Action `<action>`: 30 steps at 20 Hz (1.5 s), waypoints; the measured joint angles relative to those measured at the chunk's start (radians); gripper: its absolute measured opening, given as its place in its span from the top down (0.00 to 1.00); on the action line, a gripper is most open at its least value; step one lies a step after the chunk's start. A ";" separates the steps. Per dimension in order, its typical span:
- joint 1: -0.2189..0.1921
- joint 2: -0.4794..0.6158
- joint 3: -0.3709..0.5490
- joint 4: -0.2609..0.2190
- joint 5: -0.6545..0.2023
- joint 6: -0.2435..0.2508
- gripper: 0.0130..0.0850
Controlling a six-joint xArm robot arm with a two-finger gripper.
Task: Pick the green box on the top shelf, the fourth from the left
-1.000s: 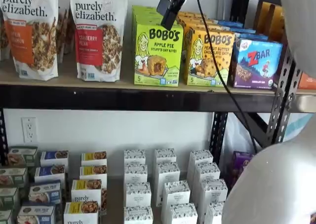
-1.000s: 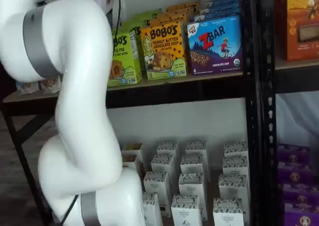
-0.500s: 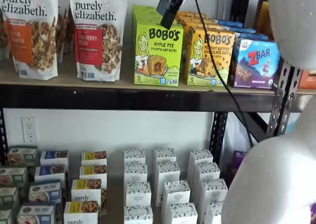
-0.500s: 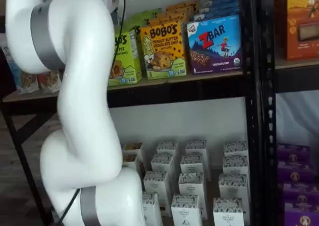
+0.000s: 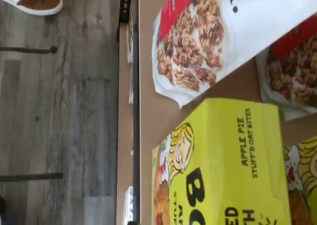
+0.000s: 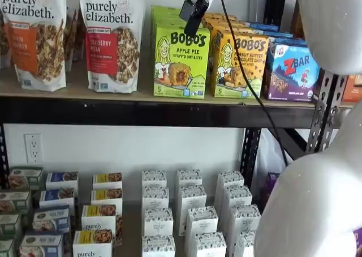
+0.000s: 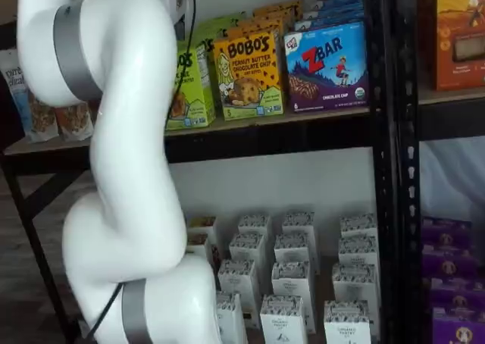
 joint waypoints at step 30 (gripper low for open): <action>0.071 0.013 0.058 -0.154 -0.003 0.038 0.00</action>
